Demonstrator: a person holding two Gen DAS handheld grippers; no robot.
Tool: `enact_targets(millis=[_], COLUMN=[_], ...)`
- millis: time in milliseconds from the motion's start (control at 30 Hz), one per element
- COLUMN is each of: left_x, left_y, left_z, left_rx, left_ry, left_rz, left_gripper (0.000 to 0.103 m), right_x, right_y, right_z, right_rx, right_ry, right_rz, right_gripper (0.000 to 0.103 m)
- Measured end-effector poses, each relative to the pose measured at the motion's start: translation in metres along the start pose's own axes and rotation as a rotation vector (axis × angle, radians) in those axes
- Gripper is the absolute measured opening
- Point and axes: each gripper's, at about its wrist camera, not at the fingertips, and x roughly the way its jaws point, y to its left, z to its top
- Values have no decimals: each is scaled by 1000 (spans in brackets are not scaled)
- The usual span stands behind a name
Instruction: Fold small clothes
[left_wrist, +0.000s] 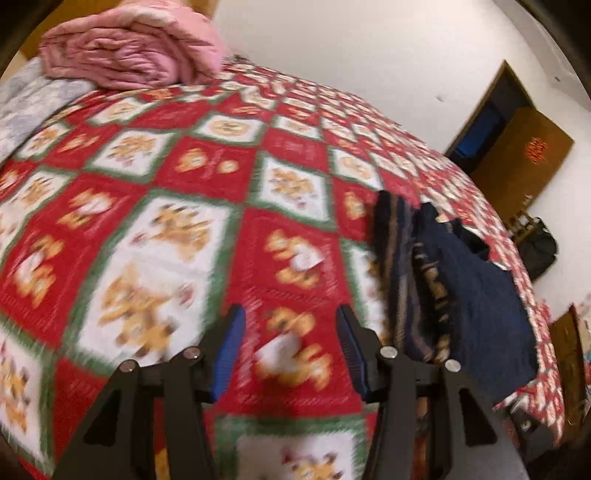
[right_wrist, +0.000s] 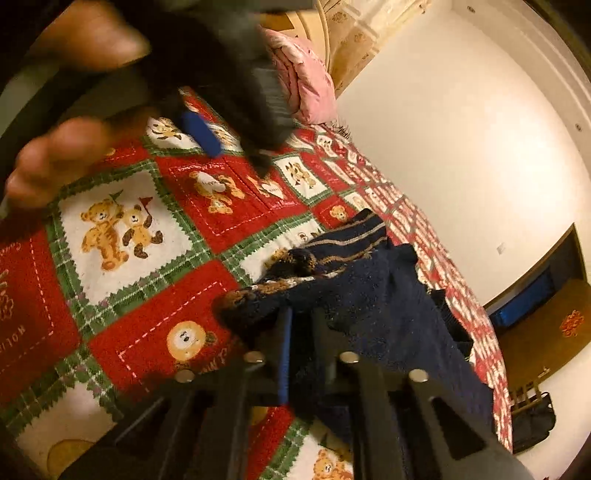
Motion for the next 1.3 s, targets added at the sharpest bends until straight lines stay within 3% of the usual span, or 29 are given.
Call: enact_targets(millis=[100,200,233,267,333,433,500,633,700,767,833,900,967,1033,1233,1300], left_x=[21,42,47,57,72,93,103,114,117,115,120,120,119,120,130,133], left_y=[-16,-37,-42,-49,-59,-78,-89,-99,-97,-88,-85,-89,-92,-92,-99,-105], left_z=[17,38,45,52,59,65,66,69,75,78,75,70,69,71,73,74], left_rx=[10,33,32,27,20,75,113,158,142,97,84,122,132,118,135,172], left_ry=[76,120,127,152,205,271,311,300,269,242,300,315,318,329,335,331], left_rz=[-104,-145,-159,-188,-212,-173,-177,-151,-101,-114,-146,-128,-124,-133,-107,-98], left_gripper=[55,61,68,75,79,79,79,79,79,80,80,80,80,80,80,80], right_x=[3,6,4,0,-11,-11,-4,2,-3,-10,-16,-25,-34,-38,-10,-7], right_y=[-3,-1,1,5,11,10,1,0,7,13,20,25,26,24,13,11], right_z=[-1,0,0,1,1,2,2,2,1,1,0,1,-2,-3,7,9], right_rx=[15,3,-10,-25,-43,-40,-4,4,-23,-52,-87,-109,-103,-86,-38,-34], right_ry=[5,0,-6,-19,-58,-58,-33,-11,-37,-62,-83,-80,-70,-61,3,2], right_rz=[0,-45,-94,-143,-212,-193,-153,-126,-133,-155,-143,-117,-69,-72,-41,-52], right_gripper=[7,8,18,42,60,60,51,35,34,36,37,37,53,55,54,40])
